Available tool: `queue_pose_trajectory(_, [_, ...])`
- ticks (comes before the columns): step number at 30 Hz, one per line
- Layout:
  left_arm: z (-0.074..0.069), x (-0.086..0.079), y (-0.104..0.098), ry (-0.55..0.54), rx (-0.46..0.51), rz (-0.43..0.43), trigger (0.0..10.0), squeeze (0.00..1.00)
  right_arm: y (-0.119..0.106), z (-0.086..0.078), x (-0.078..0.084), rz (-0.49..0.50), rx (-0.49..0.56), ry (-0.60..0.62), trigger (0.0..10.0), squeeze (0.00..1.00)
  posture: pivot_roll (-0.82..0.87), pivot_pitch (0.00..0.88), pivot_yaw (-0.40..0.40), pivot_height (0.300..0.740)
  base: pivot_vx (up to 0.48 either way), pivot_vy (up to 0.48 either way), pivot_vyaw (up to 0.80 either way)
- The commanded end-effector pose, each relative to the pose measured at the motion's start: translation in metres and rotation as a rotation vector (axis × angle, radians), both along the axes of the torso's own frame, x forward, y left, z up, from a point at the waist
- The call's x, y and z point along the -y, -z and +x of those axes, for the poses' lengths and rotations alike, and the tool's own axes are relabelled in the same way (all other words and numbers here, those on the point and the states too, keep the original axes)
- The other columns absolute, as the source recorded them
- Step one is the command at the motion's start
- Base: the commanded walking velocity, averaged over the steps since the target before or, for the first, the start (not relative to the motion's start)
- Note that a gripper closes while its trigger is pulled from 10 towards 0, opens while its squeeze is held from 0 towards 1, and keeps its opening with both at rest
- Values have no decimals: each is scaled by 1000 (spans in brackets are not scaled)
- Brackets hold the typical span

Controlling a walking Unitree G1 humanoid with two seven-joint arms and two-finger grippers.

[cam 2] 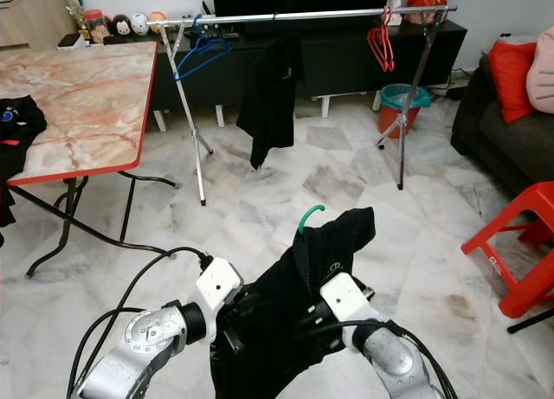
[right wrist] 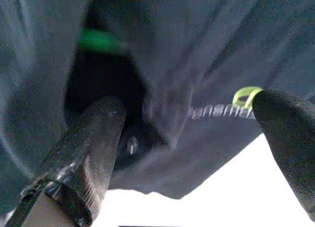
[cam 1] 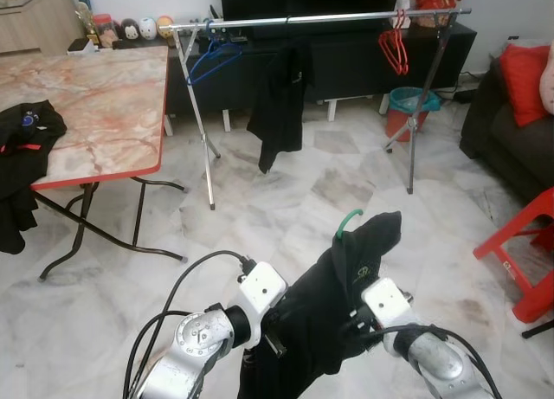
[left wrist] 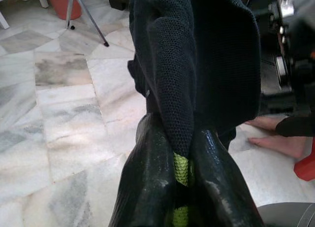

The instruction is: Hang hanger

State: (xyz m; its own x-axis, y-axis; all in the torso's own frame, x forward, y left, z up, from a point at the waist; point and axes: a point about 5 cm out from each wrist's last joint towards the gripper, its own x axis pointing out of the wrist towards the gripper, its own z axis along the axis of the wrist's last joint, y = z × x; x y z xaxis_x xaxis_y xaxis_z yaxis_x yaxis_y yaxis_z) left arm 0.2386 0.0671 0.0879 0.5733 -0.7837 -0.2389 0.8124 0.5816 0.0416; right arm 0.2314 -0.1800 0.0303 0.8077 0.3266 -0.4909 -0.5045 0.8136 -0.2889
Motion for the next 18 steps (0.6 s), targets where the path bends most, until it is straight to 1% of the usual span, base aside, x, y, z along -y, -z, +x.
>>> queue_pose_trajectory(1, [4,3,-12,14,46,-13,10000,0,4,-3,1,-18,-25,5,10000,0,29,0,2,740,0,0,0])
queue_pose_trajectory(5, [3,4,-12,12,46,-15,10000,0,2,0,0,-13,-15,2,10000,0,27,0,2,740,0,0,0])
queue_pose_trajectory(10, [3,6,-12,15,46,-24,10000,0,-7,8,-2,-2,71,14,10000,0,27,0,-2,740,0,0,0])
queue_pose_trajectory(11, [3,6,-12,15,46,-24,10000,0,-7,8,-2,-2,71,14,10000,0,27,0,-2,740,0,0,0])
queue_pose_trajectory(13, [3,7,-12,21,44,-27,10000,0,-9,9,-5,29,82,-9,10000,0,28,0,-5,740,0,0,0])
queue_pose_trajectory(18, [1,11,-13,36,36,-36,10000,0,-8,8,-6,42,77,-29,10000,0,28,0,-8,740,0,0,0])
